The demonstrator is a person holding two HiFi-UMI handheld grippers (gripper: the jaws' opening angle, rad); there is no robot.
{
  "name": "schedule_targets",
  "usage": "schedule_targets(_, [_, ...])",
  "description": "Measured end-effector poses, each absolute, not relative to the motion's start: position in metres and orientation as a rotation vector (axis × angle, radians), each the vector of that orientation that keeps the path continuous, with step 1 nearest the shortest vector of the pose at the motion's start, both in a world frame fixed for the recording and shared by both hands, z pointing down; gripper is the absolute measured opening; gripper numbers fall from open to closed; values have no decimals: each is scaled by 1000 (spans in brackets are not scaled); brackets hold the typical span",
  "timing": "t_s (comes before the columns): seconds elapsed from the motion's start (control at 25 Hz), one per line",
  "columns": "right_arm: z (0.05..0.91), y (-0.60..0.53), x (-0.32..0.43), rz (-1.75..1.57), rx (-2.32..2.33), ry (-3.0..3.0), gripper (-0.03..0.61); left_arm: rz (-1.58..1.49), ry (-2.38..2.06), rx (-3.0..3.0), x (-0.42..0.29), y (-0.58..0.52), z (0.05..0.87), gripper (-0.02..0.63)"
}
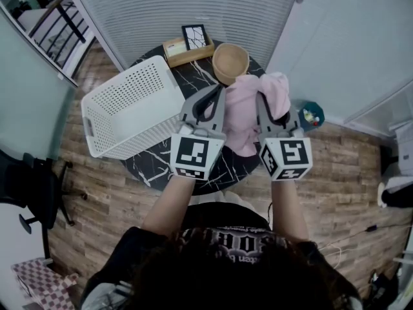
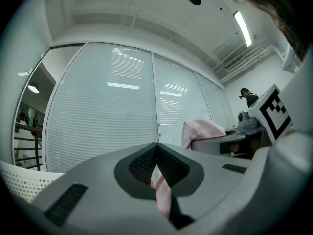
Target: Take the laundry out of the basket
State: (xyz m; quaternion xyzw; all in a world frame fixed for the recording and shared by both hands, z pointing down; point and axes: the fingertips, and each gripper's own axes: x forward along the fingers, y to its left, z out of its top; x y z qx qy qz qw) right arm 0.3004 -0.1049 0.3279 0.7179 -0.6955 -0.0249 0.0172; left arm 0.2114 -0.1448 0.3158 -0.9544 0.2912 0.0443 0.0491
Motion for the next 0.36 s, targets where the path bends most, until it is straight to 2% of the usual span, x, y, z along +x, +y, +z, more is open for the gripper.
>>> schedule_targets(0.36, [328, -104, 300, -80, 2233, -2155, 67, 148, 895, -2899, 210, -146, 313, 0])
